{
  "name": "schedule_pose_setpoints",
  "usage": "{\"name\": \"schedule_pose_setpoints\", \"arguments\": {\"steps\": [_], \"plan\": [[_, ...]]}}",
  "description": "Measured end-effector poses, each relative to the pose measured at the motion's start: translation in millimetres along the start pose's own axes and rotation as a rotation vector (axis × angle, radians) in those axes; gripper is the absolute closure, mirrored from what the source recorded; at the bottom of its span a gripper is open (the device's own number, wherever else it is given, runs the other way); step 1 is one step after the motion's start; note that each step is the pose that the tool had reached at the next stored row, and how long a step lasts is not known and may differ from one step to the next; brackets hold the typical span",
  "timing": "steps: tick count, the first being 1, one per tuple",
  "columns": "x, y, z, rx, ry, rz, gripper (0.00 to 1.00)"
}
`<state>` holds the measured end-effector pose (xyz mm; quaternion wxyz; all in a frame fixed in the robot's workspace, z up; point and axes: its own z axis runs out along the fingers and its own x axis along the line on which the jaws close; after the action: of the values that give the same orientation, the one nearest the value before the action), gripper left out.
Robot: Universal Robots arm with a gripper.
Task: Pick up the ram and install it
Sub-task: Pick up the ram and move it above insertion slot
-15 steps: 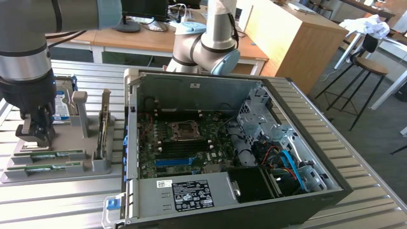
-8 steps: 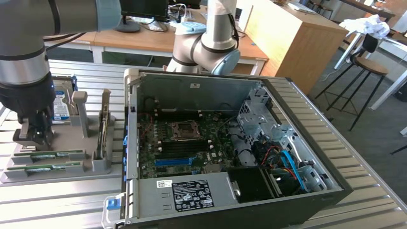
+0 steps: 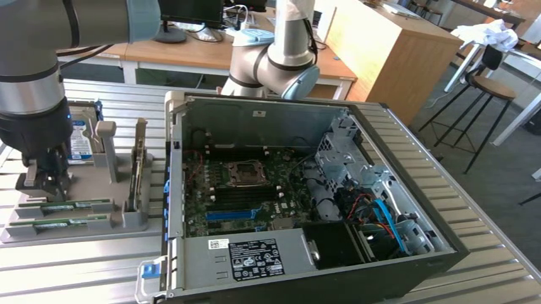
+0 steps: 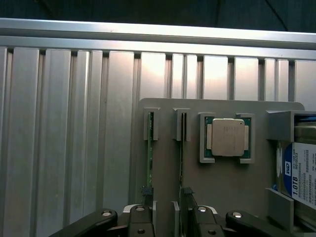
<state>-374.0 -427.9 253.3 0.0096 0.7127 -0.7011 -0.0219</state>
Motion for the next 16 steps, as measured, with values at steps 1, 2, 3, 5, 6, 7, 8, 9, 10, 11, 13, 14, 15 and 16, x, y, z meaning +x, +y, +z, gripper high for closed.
{"name": "schedule_pose_setpoints", "arguments": {"steps": [1, 2, 3, 5, 6, 7, 8, 9, 10, 11, 13, 14, 15, 16], "plan": [[0.0, 0.0, 0.0, 0.0000, 0.0000, 0.000, 0.64], [0.1, 0.0, 0.0, 0.0000, 0.0000, 0.000, 0.64], [0.1, 0.0, 0.0, 0.0000, 0.0000, 0.000, 0.64], [1.4, 0.0, 0.0, 0.0001, 0.0001, 0.000, 0.64], [2.1, 0.0, 0.0, 0.0000, 0.0000, 0.000, 0.64], [2.9, 0.1, -0.1, -0.0001, 0.0001, 0.000, 0.64], [3.4, 0.1, -0.1, -0.0001, 0.0001, 0.000, 0.64], [3.4, 0.1, -0.1, 0.0000, 0.0000, 0.000, 0.64], [3.4, 0.1, -0.1, 0.0000, 0.0000, 0.000, 0.64], [3.4, 0.1, -0.1, 0.0000, 0.0000, 0.000, 0.64], [3.5, 0.1, -0.1, 0.0000, 0.0000, 0.000, 0.64], [3.5, 0.1, 0.0, -0.0001, 0.0000, 0.000, 0.64], [3.5, 0.1, 0.7, 0.0002, -0.0001, 0.000, 0.64], [3.5, 0.1, 1.5, 0.0000, 0.0000, 0.000, 0.64]]}}
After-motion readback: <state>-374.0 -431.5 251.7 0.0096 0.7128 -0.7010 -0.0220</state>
